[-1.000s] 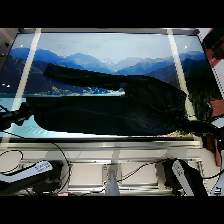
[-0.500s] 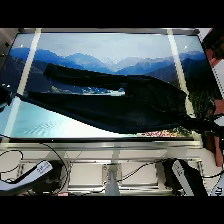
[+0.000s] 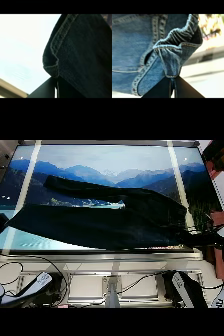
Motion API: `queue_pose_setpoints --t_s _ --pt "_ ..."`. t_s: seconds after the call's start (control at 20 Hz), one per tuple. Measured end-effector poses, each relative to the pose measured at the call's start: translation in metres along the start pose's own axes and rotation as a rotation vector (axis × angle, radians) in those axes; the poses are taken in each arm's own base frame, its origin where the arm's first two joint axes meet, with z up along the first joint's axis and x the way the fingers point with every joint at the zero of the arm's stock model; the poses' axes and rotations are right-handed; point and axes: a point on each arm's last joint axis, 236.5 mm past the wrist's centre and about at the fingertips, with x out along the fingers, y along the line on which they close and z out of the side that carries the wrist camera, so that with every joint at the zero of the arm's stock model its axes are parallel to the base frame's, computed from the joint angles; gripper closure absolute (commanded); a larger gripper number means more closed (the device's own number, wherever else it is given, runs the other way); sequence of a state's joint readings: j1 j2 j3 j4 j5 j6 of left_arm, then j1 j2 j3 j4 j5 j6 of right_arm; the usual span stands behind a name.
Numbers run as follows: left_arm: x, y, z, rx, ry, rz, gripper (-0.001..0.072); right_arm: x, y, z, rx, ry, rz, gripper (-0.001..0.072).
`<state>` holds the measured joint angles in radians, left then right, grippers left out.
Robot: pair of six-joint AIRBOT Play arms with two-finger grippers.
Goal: Fold the clothes and pants, and hang the long-sleeved shirts on hangers.
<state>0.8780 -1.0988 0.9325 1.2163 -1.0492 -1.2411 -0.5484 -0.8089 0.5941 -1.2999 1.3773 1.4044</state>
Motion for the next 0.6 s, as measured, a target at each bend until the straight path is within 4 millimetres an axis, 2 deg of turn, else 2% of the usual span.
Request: queue_pose_setpoints --t_s 0.3,0.6 --pt "0.000 0.043 -0.017 0.074 0.082 0.159 0.0693 0.001 -0.012 -0.029 0.008 0.119 -0.048 0.0675" --pt "0.016 0.062 -0.026 0.094 0.147 0.203 0.0692 0.014 -0.019 -0.051 0.036 0.193 -0.064 0.0675"
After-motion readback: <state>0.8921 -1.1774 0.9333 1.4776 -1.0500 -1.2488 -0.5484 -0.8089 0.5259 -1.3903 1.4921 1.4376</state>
